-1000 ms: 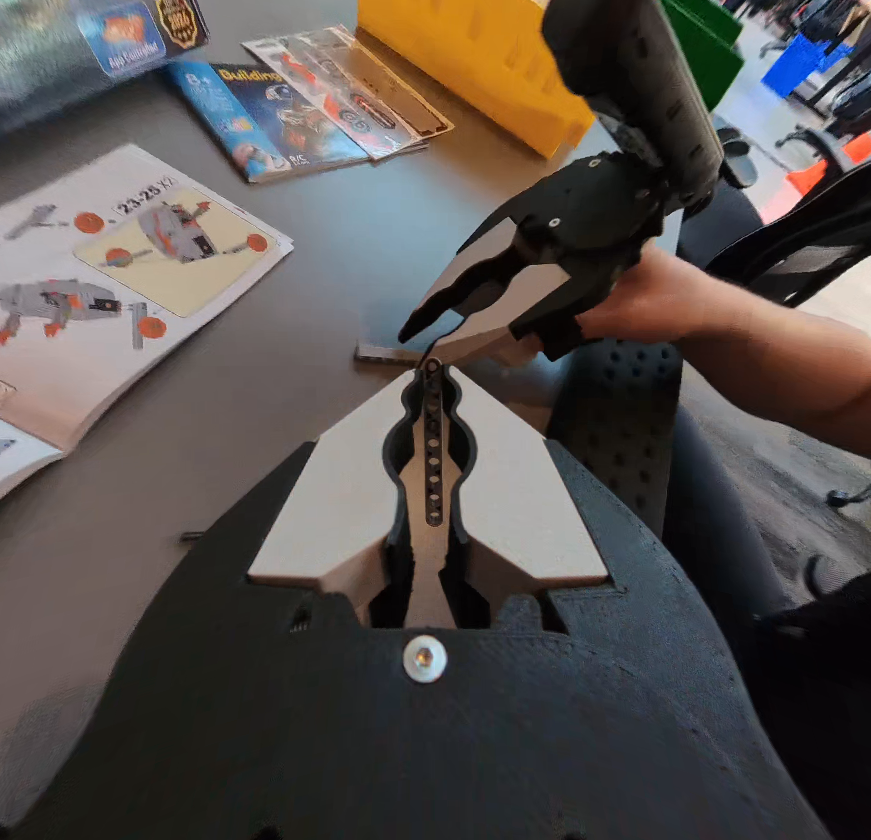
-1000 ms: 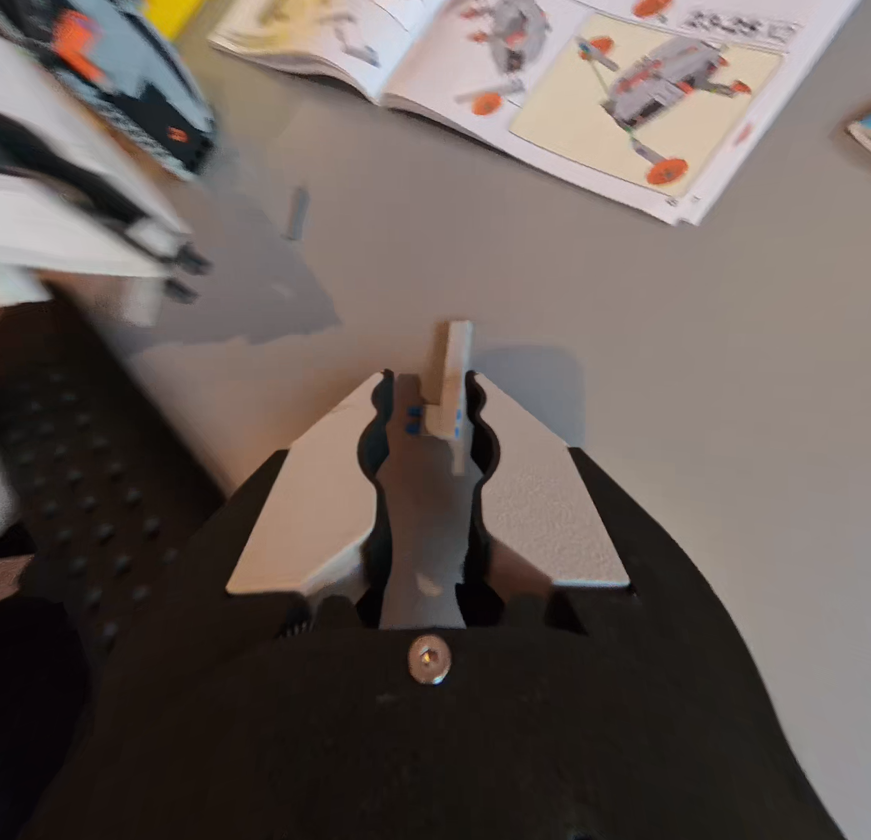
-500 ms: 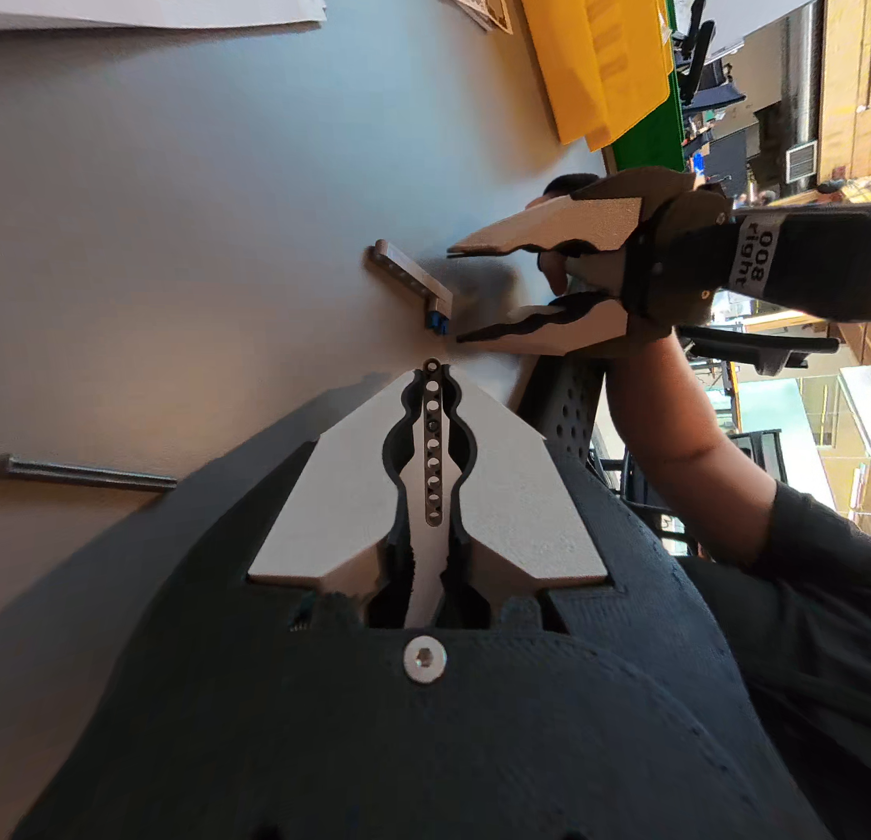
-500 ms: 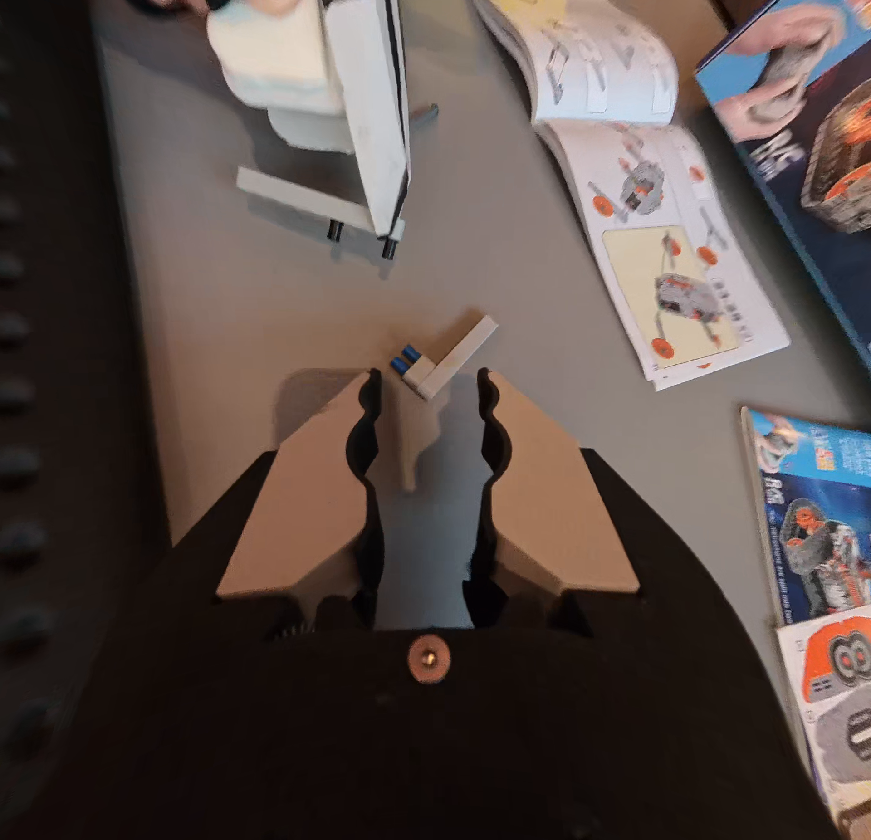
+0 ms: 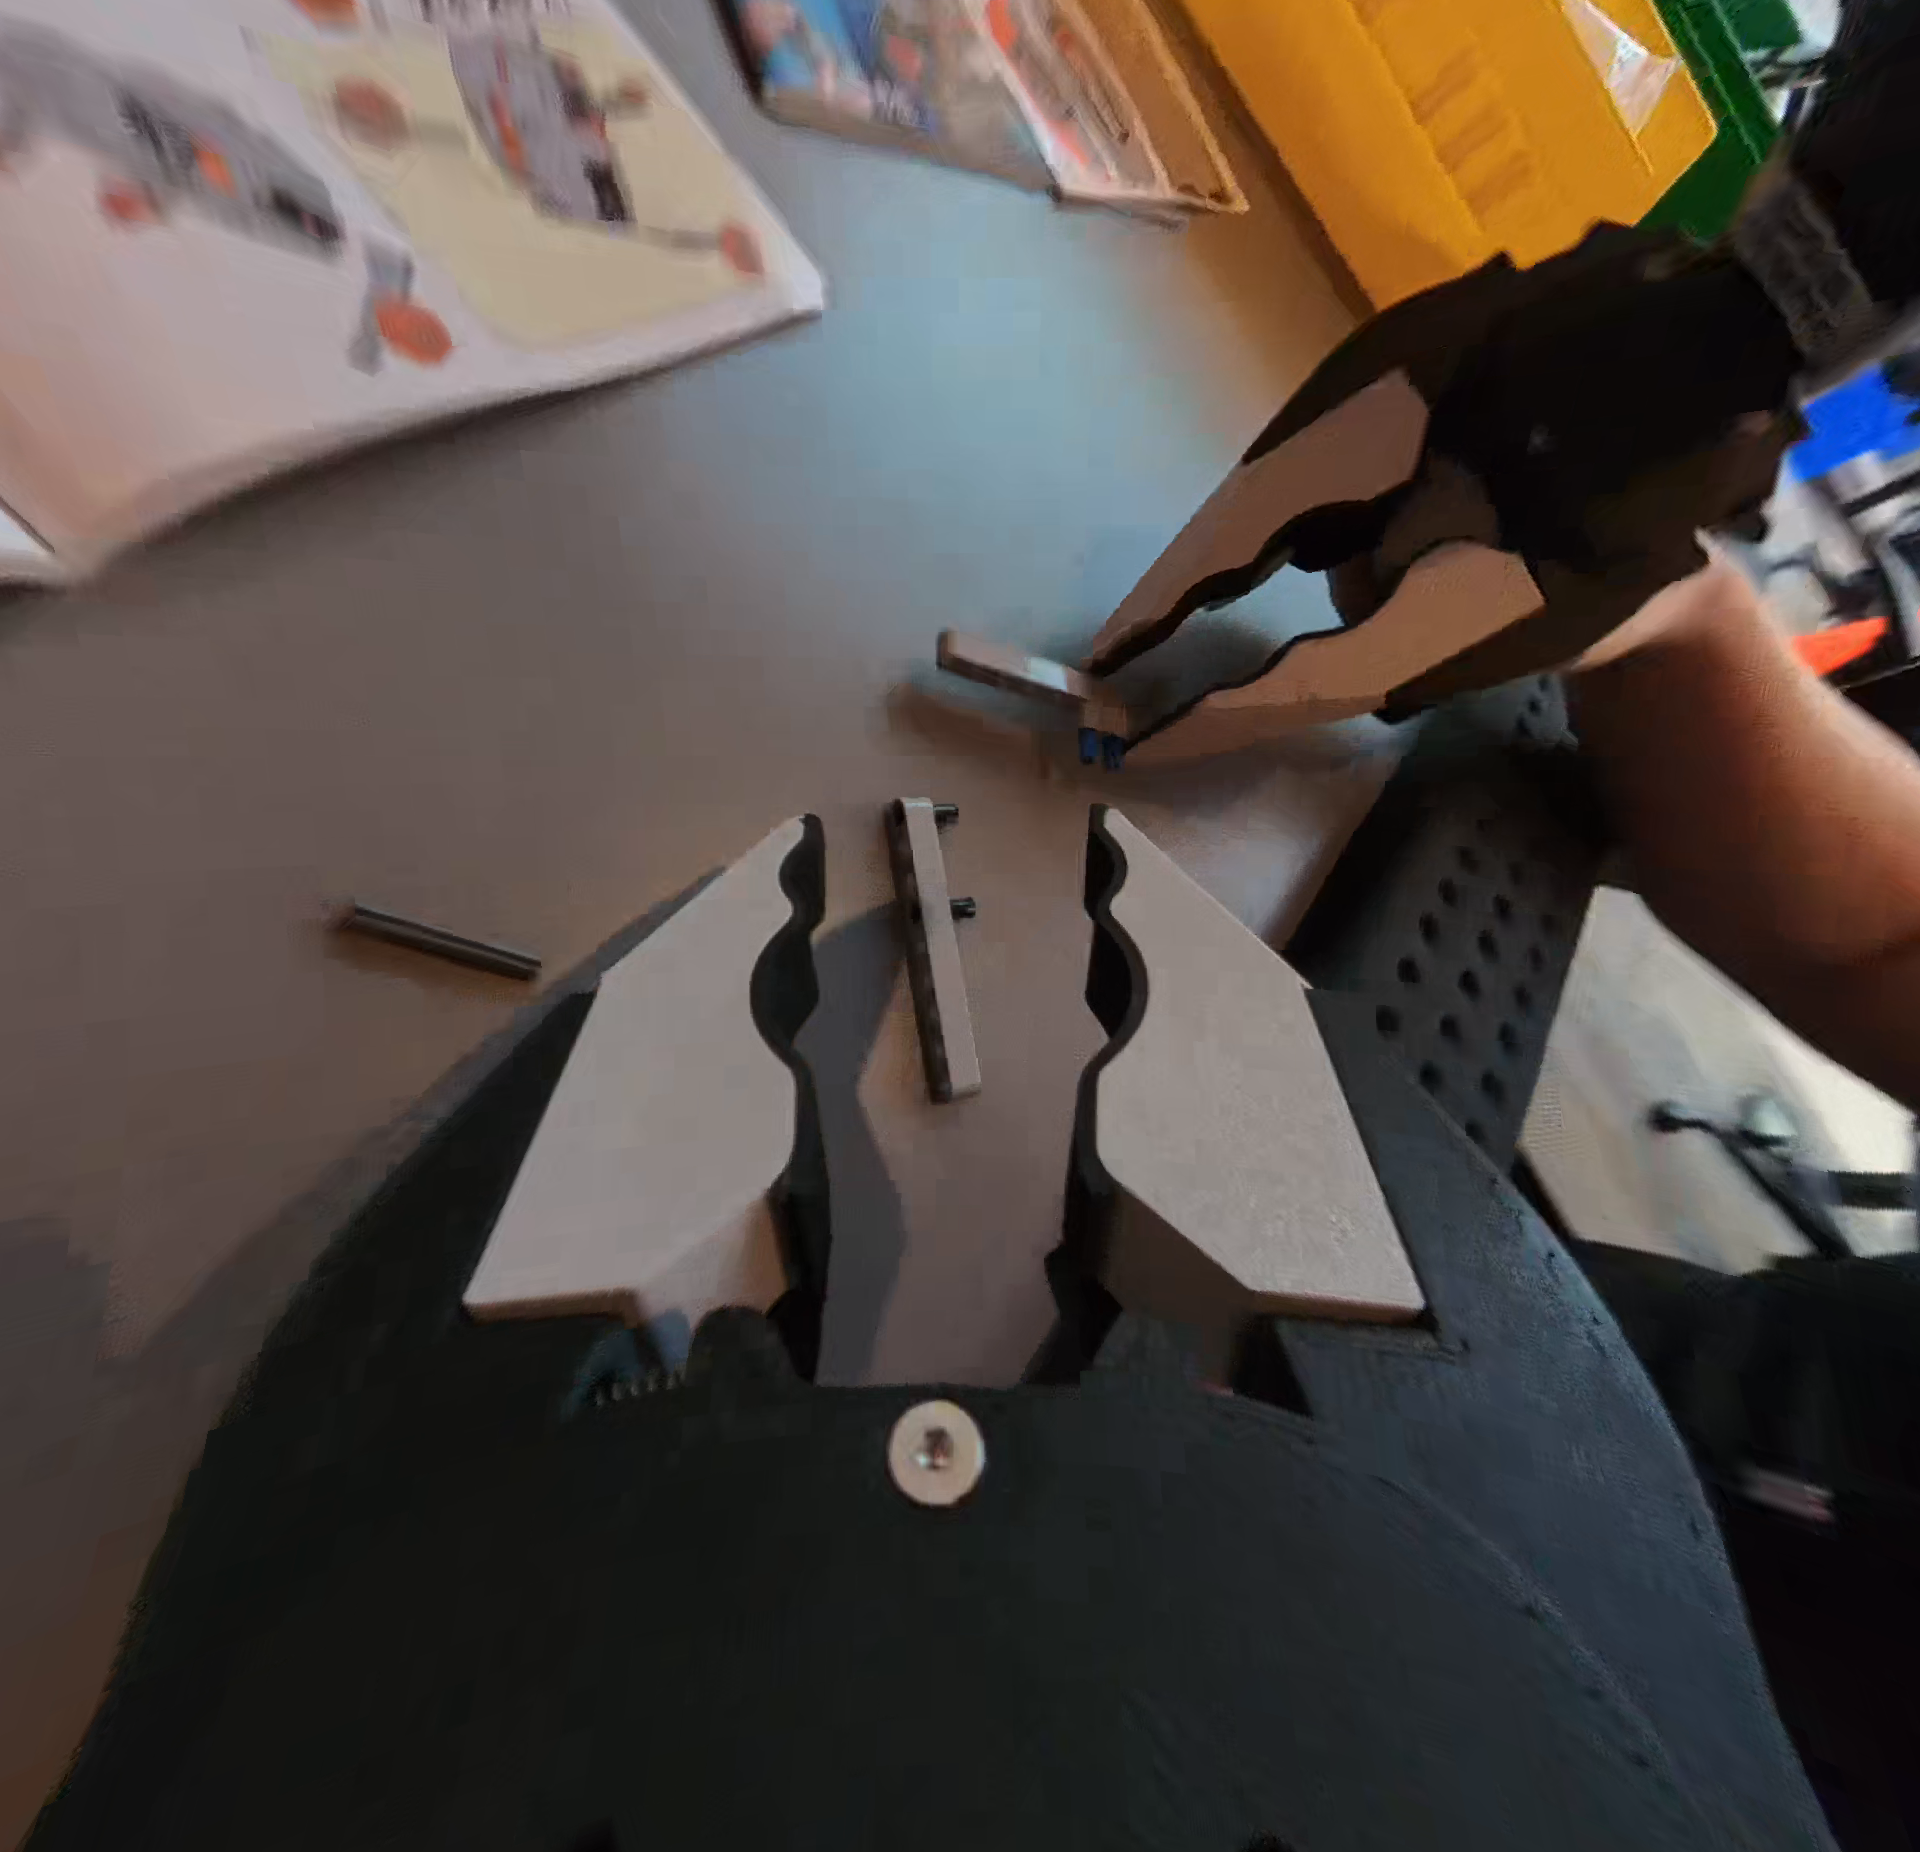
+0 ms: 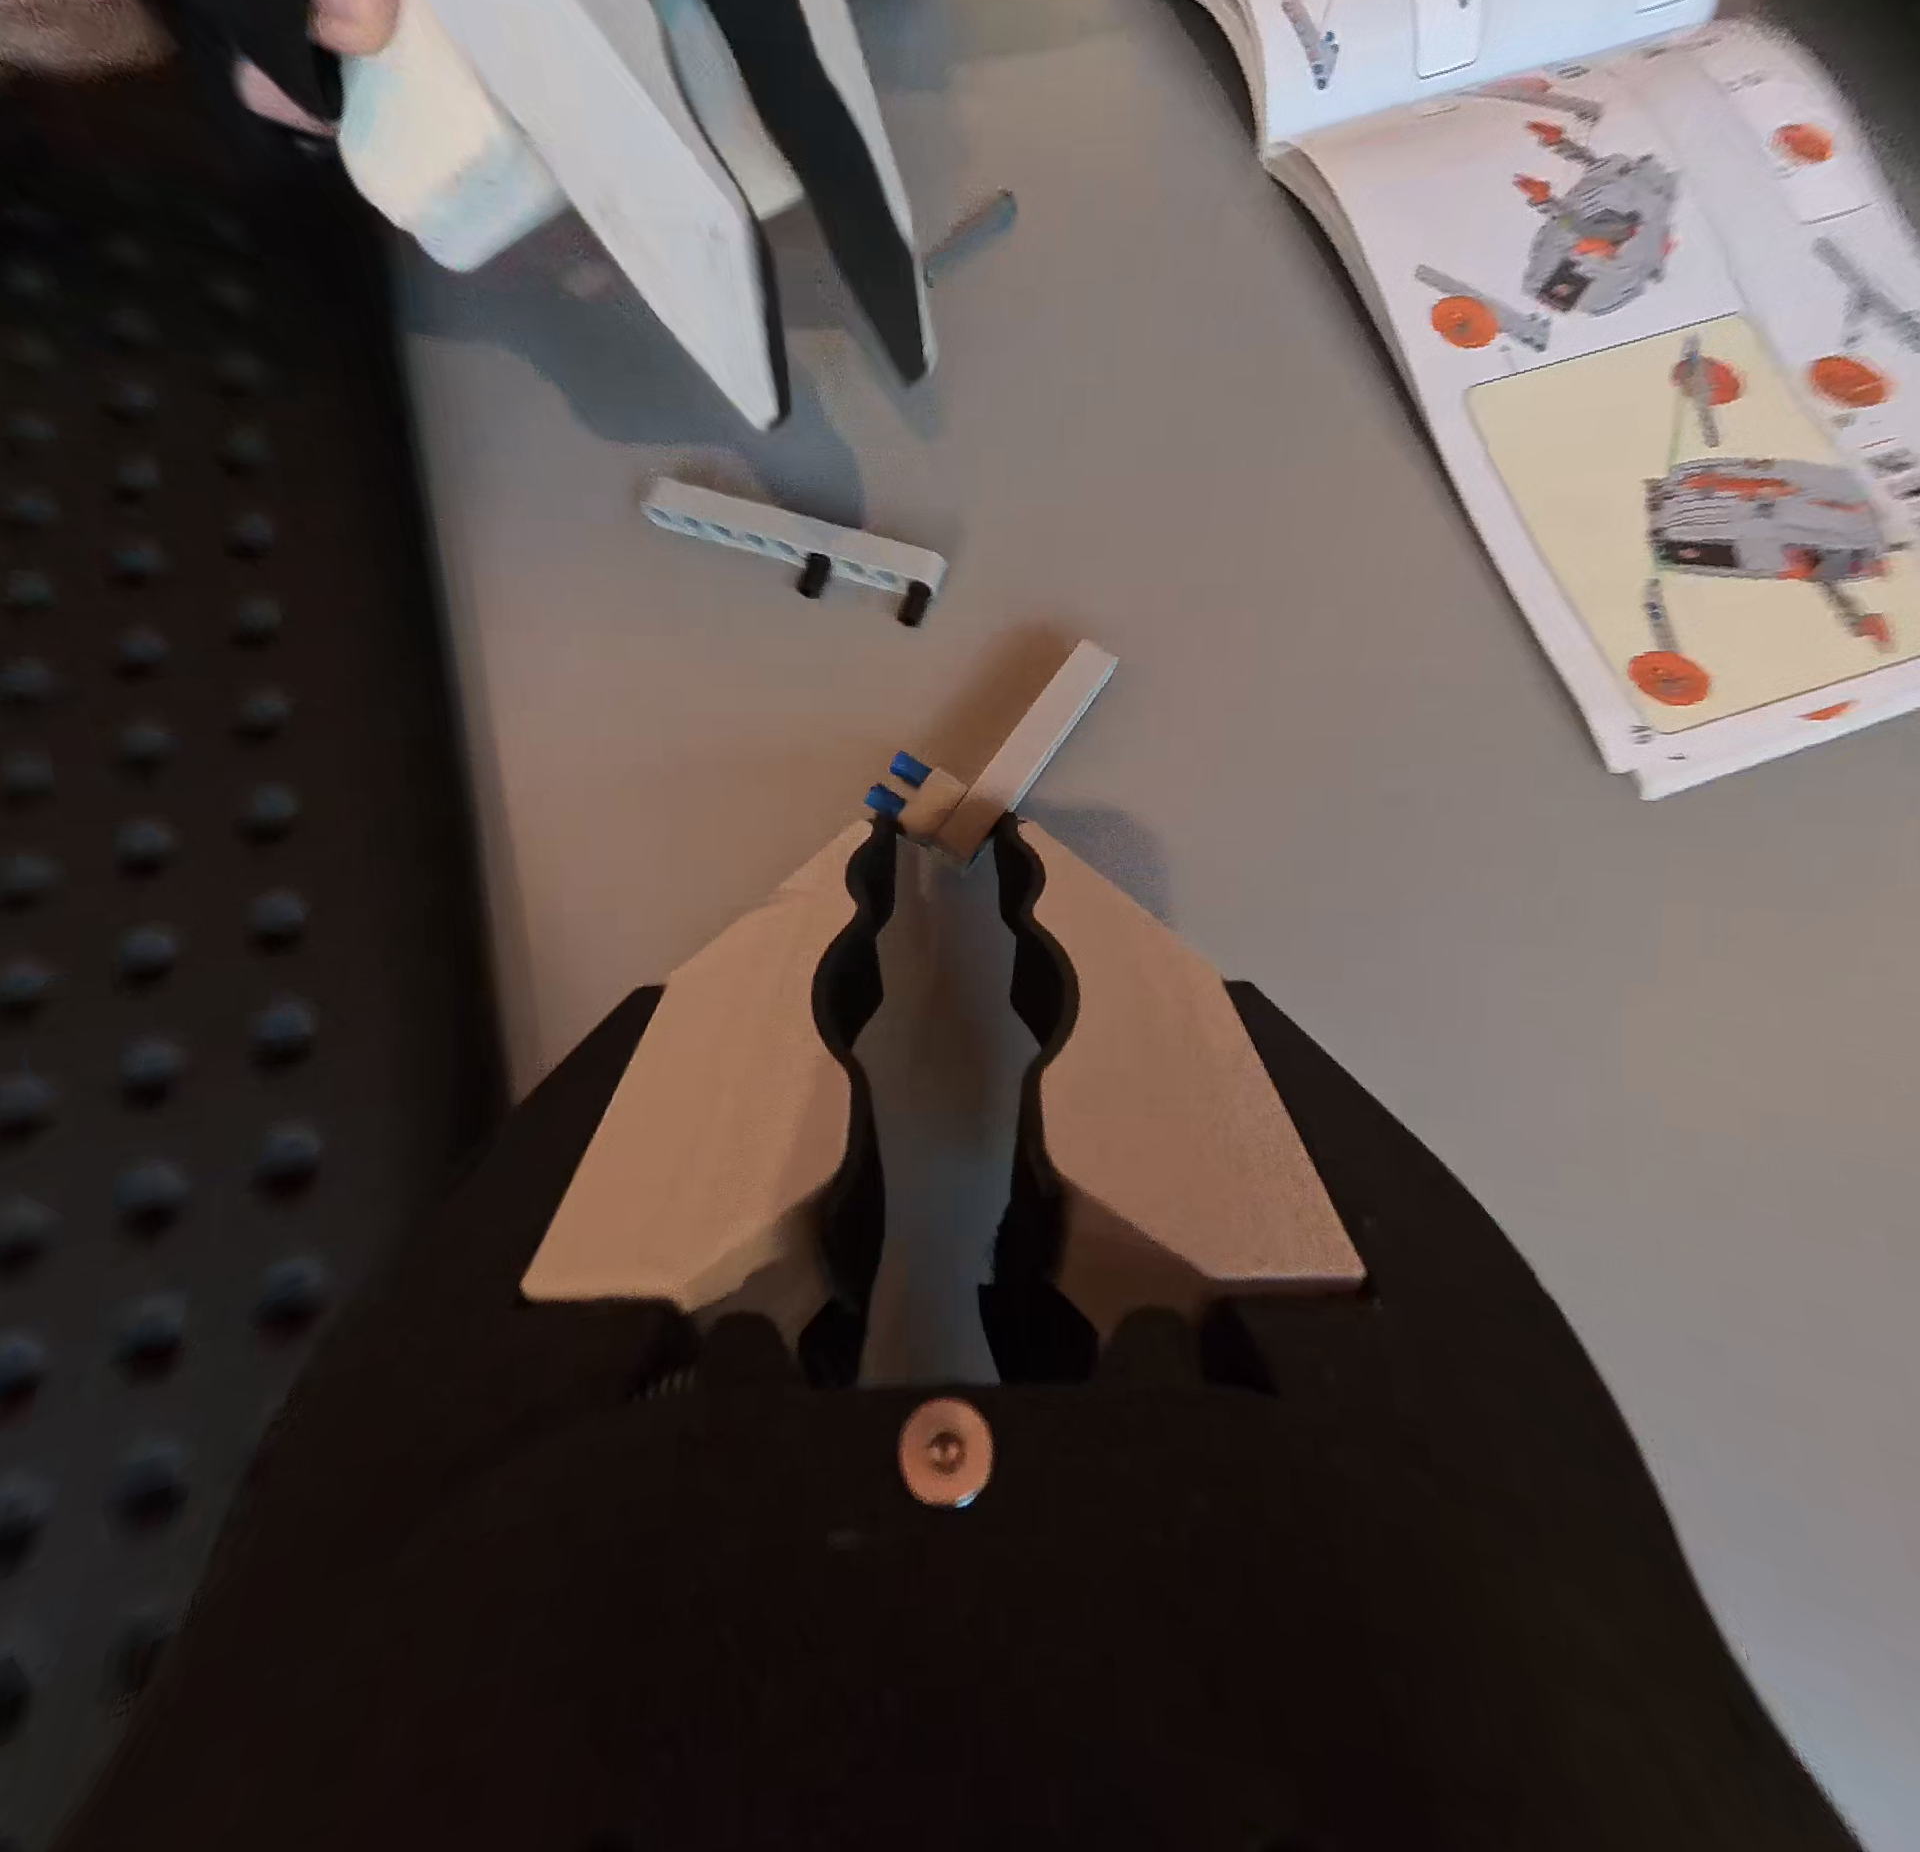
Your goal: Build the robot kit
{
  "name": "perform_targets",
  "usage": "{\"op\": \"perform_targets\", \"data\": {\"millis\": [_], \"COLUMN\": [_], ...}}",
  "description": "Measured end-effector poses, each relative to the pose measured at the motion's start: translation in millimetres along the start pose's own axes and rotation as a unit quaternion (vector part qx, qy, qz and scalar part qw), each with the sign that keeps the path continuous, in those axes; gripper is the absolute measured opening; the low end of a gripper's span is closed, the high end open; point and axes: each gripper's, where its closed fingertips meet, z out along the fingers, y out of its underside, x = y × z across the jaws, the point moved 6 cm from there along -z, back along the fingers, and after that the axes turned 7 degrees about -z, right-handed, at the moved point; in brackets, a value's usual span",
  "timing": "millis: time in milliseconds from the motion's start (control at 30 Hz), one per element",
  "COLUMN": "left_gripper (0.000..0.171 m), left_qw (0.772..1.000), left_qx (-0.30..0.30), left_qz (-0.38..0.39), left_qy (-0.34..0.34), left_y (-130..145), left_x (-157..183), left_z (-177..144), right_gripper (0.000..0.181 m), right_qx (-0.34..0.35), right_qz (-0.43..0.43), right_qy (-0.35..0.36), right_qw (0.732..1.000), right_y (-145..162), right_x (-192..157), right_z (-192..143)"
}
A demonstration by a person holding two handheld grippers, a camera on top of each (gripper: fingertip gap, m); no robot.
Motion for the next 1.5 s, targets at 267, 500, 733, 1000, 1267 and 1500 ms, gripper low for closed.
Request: {"op": "perform_targets", "data": {"millis": [267, 500, 733, 1000, 1267, 1500], "left_gripper": [0.037, 0.007, 0.005, 0.005, 0.005, 0.03], "left_qw": [0.862, 0.85, 0.962, 0.968, 0.968, 0.969], "left_qx": [0.028, -0.03, 0.055, 0.101, 0.093, 0.129], "left_qz": [0.499, 0.524, 0.231, 0.096, 0.053, 0.052], "left_qy": [-0.083, -0.053, 0.137, 0.21, 0.225, 0.203], "left_y": [3.1, 9.0, -14.1, -27.9, -21.5, -29.1], "left_x": [55.7, 60.1, 81.1, 87.0, 85.8, 73.6], "left_z": [-8.2, 20.1, 12.3, -10.0, -12.9, -27.8], "right_gripper": [0.017, 0.017, 0.06, 0.029, 0.005, 0.005], "right_qx": [0.078, 0.059, 0.297, 0.397, 0.335, 0.296], "right_qz": [0.193, 0.202, 0.077, 0.147, 0.194, 0.171], "right_qy": [-0.279, -0.388, -0.297, -0.261, -0.325, -0.292], "right_qw": [0.937, 0.897, 0.904, 0.867, 0.863, 0.893], "right_y": [-38.4, -35.8, -38.3, -74.3, -77.8, -72.0], "right_x": [-3.3, 3.8, 21.4, 20.6, -0.7, -3.1], "right_z": [-19.3, -16.4, -37.9, -64.9, -44.0, -40.0]}}
